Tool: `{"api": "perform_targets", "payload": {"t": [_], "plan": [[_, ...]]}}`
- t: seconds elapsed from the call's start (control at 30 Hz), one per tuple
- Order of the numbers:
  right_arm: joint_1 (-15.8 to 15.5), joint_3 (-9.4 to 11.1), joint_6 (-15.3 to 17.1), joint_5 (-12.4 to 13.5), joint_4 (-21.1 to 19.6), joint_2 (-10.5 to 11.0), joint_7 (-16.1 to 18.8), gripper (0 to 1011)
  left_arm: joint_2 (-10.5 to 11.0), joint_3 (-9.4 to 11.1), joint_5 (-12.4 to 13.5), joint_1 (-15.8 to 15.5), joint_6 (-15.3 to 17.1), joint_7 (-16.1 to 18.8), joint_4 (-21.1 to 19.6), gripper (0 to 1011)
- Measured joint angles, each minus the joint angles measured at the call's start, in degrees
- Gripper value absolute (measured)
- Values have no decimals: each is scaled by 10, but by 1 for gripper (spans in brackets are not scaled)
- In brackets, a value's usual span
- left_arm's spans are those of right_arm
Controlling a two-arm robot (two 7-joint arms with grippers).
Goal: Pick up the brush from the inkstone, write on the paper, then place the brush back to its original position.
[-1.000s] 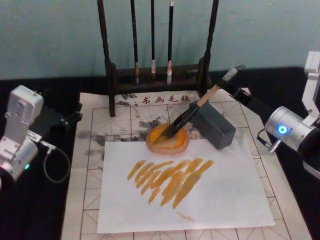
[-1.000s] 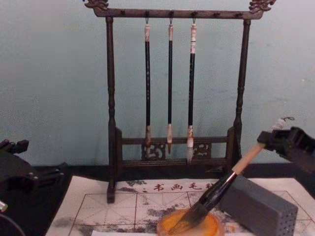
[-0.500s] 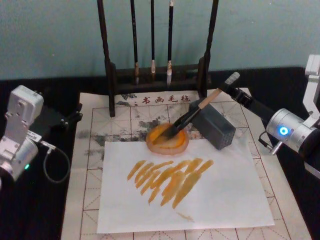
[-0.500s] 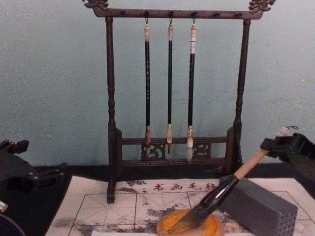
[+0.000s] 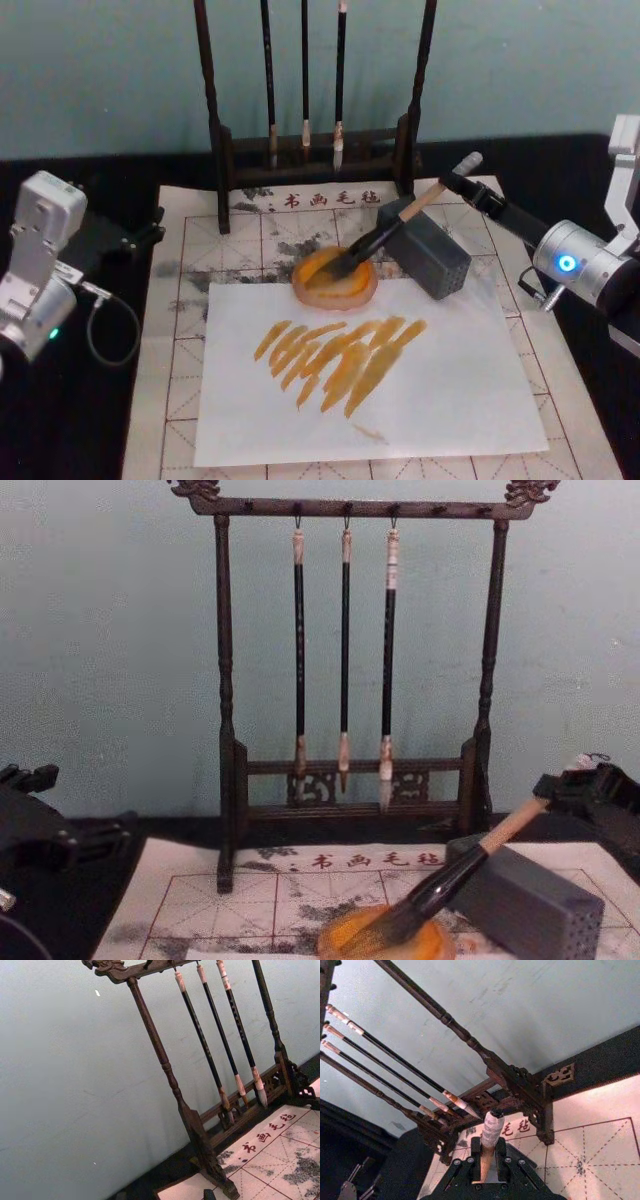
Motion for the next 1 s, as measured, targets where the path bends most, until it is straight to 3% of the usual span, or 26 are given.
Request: {"api": "perform_targets", "payload": {"t": [1.0], "plan": [[3, -2, 4, 1, 4, -1, -9, 192, 0, 0, 0, 0, 0, 0, 0, 1001]]}}
